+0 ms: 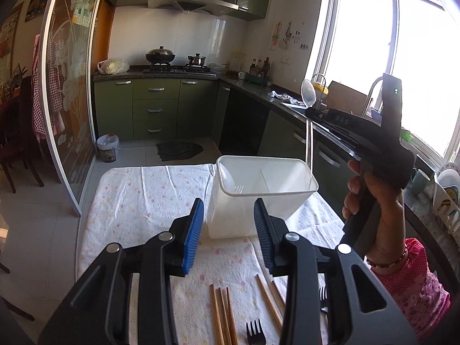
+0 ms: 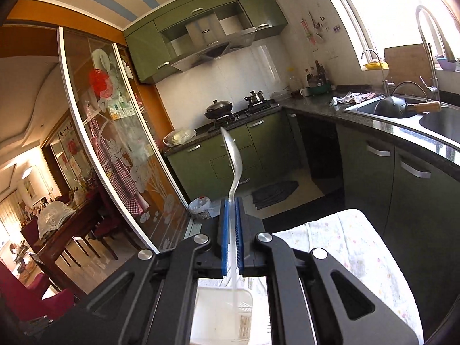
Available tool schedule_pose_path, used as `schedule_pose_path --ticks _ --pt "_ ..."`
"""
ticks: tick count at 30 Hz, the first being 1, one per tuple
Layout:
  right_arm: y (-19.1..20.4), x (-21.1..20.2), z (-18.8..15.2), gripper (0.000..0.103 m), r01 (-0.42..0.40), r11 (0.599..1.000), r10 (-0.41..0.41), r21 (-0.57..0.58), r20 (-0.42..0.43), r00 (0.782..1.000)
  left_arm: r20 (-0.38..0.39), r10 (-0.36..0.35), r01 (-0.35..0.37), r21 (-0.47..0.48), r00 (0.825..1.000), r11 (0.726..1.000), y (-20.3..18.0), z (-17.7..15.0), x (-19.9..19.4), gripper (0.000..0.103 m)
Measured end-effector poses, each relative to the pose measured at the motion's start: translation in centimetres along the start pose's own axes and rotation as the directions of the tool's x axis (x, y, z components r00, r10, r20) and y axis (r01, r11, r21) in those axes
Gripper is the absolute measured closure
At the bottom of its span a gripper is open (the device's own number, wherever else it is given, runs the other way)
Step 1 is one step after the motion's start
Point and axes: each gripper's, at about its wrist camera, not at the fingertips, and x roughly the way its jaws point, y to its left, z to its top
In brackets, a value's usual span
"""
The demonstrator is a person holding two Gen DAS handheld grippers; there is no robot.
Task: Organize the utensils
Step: 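Lower the clear spoon into the caddy and open the right tool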
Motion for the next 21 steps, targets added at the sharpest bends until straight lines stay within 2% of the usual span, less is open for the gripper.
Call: schedule_pose_path --ticks 6,11,17,21 --pt "0.1 1.4 -0.8 0.098 -0.024 1.0 0.024 -0.006 -0.04 0.999 -0.014 0.007 -0.007 -0.027 1.0 1.0 0.1 0.7 1.6 0.068" --pt "0.2 1.1 -2.6 0.098 -0.024 0.999 0.023 -0.021 -0.047 0.999 -0.034 0.003 -0.005 -0.055 0.999 0.998 0.5 1.4 3.0 0.068" --pt "0.0 0.5 -4.9 0.098 -0.015 0.999 0.012 -0.042 -0.071 0.997 -0.026 0.012 -0.013 -0.046 1.0 0.999 0.3 1.8 3.0 0.068" --pt "0.4 -0.6 -6.7 0.098 -0.005 0.996 0.0 -0.093 -0.061 0.998 -0.018 0.01 -0.011 -0.043 1.0 0.999 -0.1 2.0 3.0 0.068"
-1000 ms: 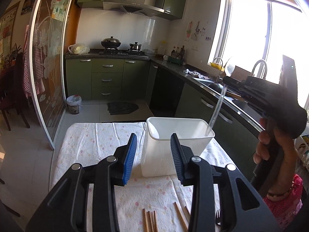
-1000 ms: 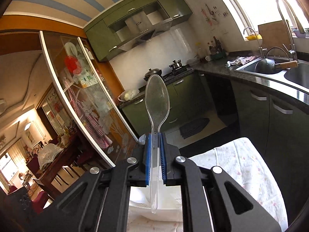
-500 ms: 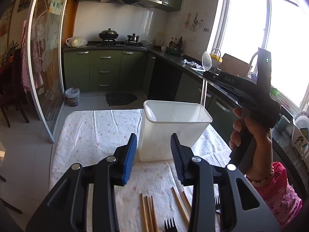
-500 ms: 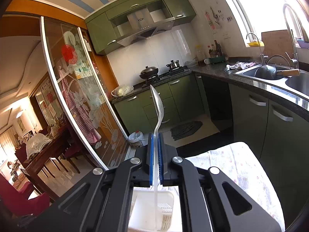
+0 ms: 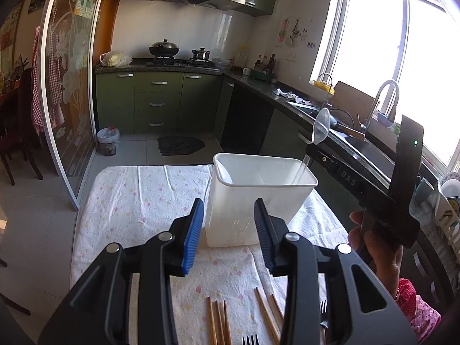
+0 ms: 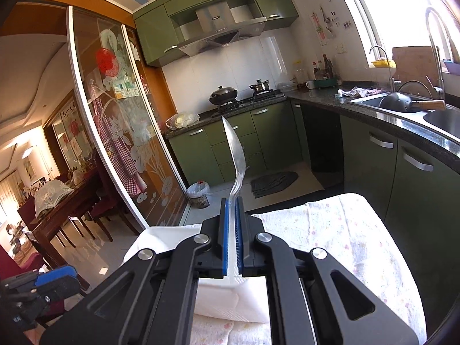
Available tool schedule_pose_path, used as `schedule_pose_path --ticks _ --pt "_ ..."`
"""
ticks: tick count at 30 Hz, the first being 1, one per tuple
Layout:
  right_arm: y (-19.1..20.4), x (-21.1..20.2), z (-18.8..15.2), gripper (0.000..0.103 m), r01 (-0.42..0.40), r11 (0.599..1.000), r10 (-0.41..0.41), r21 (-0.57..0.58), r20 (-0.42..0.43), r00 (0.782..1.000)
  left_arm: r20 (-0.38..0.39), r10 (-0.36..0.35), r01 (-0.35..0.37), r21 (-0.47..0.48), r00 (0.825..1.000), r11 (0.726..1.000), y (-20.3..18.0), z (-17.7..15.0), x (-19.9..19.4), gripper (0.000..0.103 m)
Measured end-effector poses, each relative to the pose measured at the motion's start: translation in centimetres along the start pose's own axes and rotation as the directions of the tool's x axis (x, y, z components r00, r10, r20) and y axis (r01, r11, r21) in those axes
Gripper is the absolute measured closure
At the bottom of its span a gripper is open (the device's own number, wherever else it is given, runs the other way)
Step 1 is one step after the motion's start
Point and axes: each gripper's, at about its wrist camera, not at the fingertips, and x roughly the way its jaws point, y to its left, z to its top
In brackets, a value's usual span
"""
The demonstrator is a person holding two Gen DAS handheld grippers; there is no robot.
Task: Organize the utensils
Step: 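Lower the clear spoon into the caddy and open the right tool, then grasp a black fork with the left tool while the right tool grasps another black fork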
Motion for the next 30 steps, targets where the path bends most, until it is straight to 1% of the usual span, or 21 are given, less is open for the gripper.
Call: schedule_pose_path --ticks 5,7,8,9,10,14,16,17,19,20,21,22,23,24,25,26,27,28,30 --pt "0.2 0.1 -1.3 0.098 0.011 0.999 -0.012 -0.037 -0.02 1.0 -0.001 -0.009 0.009 0.006 1.0 1.0 -0.5 -0.1 0.0 0.067" --pt "0.0 0.0 -1.7 0.096 0.009 0.999 -0.01 -0.041 -0.019 1.0 -0.001 -0.009 0.009 0.016 1.0 1.0 -0.7 -0.2 -0.1 0.067" --pt "-0.1 -0.2 -1.8 0.088 0.007 0.999 -0.007 -0.042 -0.013 1.0 -0.001 -0.009 0.009 0.019 1.0 1.0 -0.8 -0.2 -0.1 0.067" --pt "-0.2 -0.4 -1.9 0.078 0.009 0.999 -0.009 -0.048 -0.009 1.0 -0.002 -0.01 0.01 0.02 1.0 1.0 -0.8 -0.2 -0.1 0.067" --pt "-0.2 -0.6 -1.9 0.075 0.011 0.998 -0.011 -0.055 -0.005 1.0 -0.001 -0.01 0.01 0.021 1.0 1.0 -0.8 -0.2 -0.1 0.066" --pt "-0.4 -1.5 -2.3 0.075 0.011 0.998 -0.011 -0.062 0.002 1.0 -0.001 -0.005 0.005 0.017 1.0 1.0 -0.8 -0.3 -0.1 0.063" --pt "-0.6 -2.6 -2.5 0.075 0.01 0.998 -0.009 -0.055 0.006 1.0 -0.013 0.003 -0.002 0.016 1.0 1.0 -1.0 -0.5 -0.2 0.062" --pt "-0.7 -3.3 -2.5 0.071 0.003 0.999 -0.003 -0.048 0.004 1.0 -0.025 0.002 -0.002 0.017 1.0 1.0 -1.1 -0.7 -0.3 0.061" --pt "-1.0 -5.2 -2.6 0.065 0.004 0.999 -0.004 -0.038 -0.019 1.0 -0.065 0.021 -0.019 0.03 0.998 0.999 -1.6 -1.2 -0.3 0.056" --pt "-1.0 -6.3 -2.5 0.057 -0.009 0.999 0.008 -0.035 -0.041 0.999 -0.098 0.029 -0.025 0.039 0.995 0.999 -2.0 -1.6 -0.4 0.049" --pt "-1.1 -7.4 -2.7 0.044 -0.007 0.999 0.005 -0.04 -0.071 0.997 -0.141 0.045 -0.038 0.052 0.989 0.998 -2.4 -2.3 -0.3 0.037" --pt "-1.2 -8.4 -3.0 0.038 -0.005 0.999 0.0 -0.046 -0.112 0.994 -0.189 0.06 -0.048 0.065 0.98 0.997 -2.9 -3.1 -0.3 0.03" --pt "-1.3 -9.4 -3.4 0.029 -0.016 0.999 0.008 -0.05 -0.157 0.988 -0.242 0.069 -0.052 0.079 0.968 0.996 -3.4 -3.9 -0.2 0.029" --pt "-1.7 -10.4 -3.9 0.027 -0.024 0.998 0.013 -0.052 -0.204 0.979 -0.304 0.076 -0.05 0.094 0.95 0.994 -3.8 -4.9 0.1 0.028" --pt "-2.1 -11.2 -4.3 0.027 -0.025 0.998 0.012 -0.051 -0.249 0.968 -0.371 0.077 -0.043 0.099 0.925 0.994 -4.2 -5.9 0.5 0.027" --pt "-2.6 -11.9 -4.8 0.024 -0.021 0.999 0.006 -0.048 -0.297 0.955 -0.441 0.071 -0.034 0.093 0.895 0.995 -4.4 -6.9 1.0 0.025" --pt "-3.3 -12.5 -5.3 0.021 -0.018 0.999 0.006 -0.032 -0.341 0.94 -0.513 0.058 -0.025 0.07 0.857 0.997 -4.5 -7.9 1.6 0.021" --pt "-4.2 -13.0 -5.8 0.02 -0.014 1.0 0.009 -0.01 -0.383 0.924 -0.579 0.041 -0.023 0.039 0.814 0.999 -4.3 -9.0 2.2 0.02" --pt "-6.0 -13.8 -7.1 0.02 -0.004 1.0 0.013 0.02 -0.471 0.882 -0.698 0.01 -0.036 -0.022 0.716 0.999 -3.8 -11.4 3.4 0.02"
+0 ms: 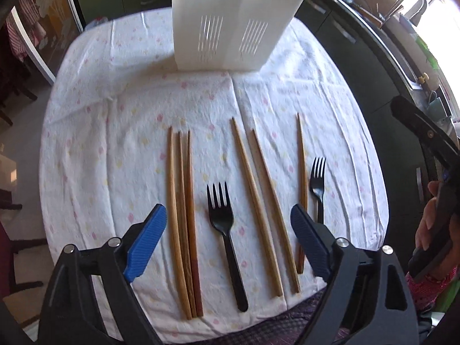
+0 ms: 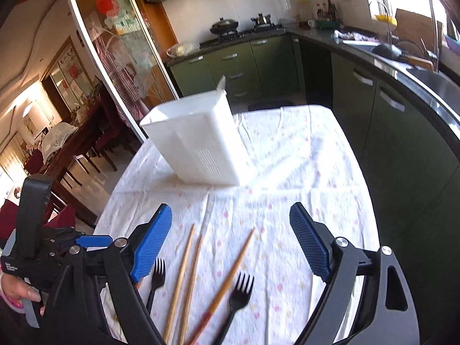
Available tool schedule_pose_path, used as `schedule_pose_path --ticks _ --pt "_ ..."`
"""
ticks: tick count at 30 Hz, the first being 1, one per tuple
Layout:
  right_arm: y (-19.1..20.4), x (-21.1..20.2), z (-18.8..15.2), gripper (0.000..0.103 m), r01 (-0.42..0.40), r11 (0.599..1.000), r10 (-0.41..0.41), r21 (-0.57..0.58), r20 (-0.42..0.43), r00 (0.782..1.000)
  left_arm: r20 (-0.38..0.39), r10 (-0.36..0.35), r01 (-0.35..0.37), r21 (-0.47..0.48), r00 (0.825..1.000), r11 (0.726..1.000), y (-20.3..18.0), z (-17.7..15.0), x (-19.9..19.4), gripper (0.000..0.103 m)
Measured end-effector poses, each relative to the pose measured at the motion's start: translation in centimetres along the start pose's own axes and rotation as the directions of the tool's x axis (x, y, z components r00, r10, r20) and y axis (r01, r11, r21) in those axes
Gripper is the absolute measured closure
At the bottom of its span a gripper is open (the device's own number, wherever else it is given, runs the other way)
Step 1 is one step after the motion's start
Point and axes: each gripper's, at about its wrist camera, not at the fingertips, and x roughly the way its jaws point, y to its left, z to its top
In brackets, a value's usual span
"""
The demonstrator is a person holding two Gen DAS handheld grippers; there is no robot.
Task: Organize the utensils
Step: 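Grasp a black fork with the left tool while the right tool grasps another black fork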
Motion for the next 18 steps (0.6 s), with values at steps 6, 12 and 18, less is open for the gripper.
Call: schedule_pose_path --ticks 6,12,18 --pt "-3.1 -0.1 -3.5 0.02 0.027 0.999 -0.022 0.032 -0.166 0.986 -0.186 0.017 -0.032 -0.078 0.982 0.996 -0.1 -1.9 3.9 0.02" --pt "-3.0 -0.1 -4.1 0.02 0.019 0.999 -0.013 0.027 -0.223 0.975 -0.226 -0.033 0.012 -0.095 0.973 0.995 -1.3 -1.6 5.6 0.047" --pt "-0.7 2.9 -4.7 0.043 -0.001 1.0 -0.003 -0.01 -0.408 0.913 -0.24 0.01 -0.036 -0.102 0.971 0.994 -1.6 -1.2 6.5 0.058"
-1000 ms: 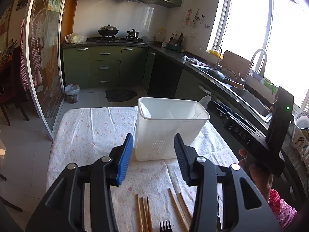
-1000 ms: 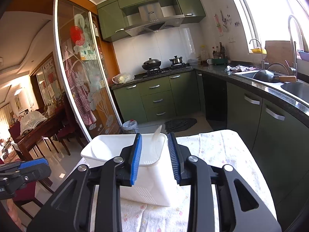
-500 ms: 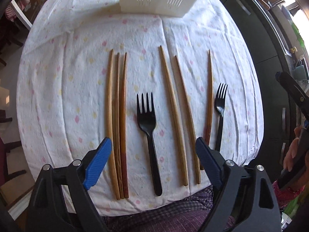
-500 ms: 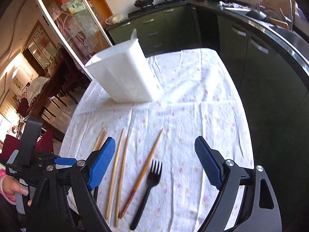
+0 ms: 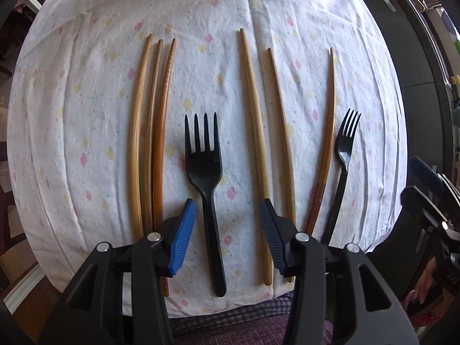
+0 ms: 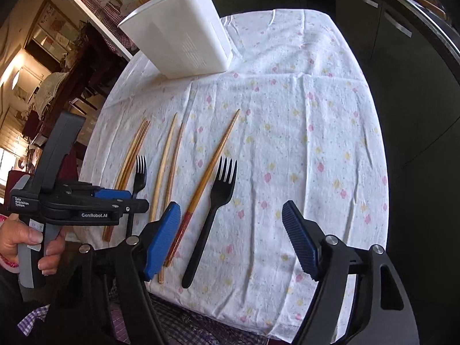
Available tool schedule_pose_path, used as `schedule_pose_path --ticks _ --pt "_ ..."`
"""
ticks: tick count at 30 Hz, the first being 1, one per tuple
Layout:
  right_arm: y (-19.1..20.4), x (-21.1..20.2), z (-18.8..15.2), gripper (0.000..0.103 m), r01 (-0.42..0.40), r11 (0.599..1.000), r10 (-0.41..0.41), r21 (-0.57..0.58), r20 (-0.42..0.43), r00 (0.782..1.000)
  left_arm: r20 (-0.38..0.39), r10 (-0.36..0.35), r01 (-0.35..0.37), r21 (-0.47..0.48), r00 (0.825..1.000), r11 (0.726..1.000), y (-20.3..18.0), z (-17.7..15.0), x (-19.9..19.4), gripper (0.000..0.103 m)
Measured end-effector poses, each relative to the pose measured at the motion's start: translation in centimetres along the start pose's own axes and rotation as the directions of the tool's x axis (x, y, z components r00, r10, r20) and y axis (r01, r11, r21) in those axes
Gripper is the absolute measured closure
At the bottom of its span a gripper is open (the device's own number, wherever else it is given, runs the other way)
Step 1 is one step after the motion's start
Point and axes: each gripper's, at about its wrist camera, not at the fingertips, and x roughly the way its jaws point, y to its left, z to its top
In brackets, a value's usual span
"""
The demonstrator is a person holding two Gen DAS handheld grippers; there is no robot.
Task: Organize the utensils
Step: 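Grasp a black fork with the left tool while the right tool grasps another black fork, then carry the black fork over the caddy and release it from the left tool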
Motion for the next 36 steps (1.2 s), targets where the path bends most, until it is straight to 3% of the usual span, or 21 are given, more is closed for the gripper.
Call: schedule_pose_path --ticks 4,11,13,14,31,33,36 --pt "0.5 2.4 0.1 0.06 0.028 1.0 -0.028 0.003 -0.108 0.994 -0.006 0.018 -0.018 -0.006 1.0 1.0 0.2 0.0 0.2 0.06" --pt "0.6 4.7 1.9 0.063 0.095 0.995 -0.087 0.033 -0.191 0.978 -0.014 0.047 -0.047 0.007 0.999 0.999 -0.8 0.9 0.6 0.071" --pt "0.7 5.5 2.1 0.063 0.102 0.994 -0.09 0.045 -0.217 0.972 -0.01 0.059 -0.059 0.009 0.998 0.998 -0.8 1.3 0.5 0.092" --pt "0.9 5.8 2.2 0.063 0.106 0.993 -0.093 0.046 -0.227 0.97 -0.012 0.054 -0.054 0.009 0.998 0.998 -0.7 1.6 0.6 0.094" --pt "5.4 9.9 3.3 0.075 0.244 0.97 -0.238 -0.018 -0.297 0.925 0.037 0.031 -0.033 0.051 0.999 0.998 0.3 2.3 -1.4 0.095" --pt "5.6 10.0 3.3 0.087 0.271 0.962 -0.267 -0.027 -0.298 0.916 0.047 0.025 -0.028 0.059 0.999 0.998 0.4 2.2 -1.8 0.095" --pt "5.5 9.9 2.9 0.092 0.284 0.958 -0.285 -0.046 -0.293 0.913 0.071 0.023 -0.028 0.07 0.997 0.997 0.6 2.0 -2.5 0.095"
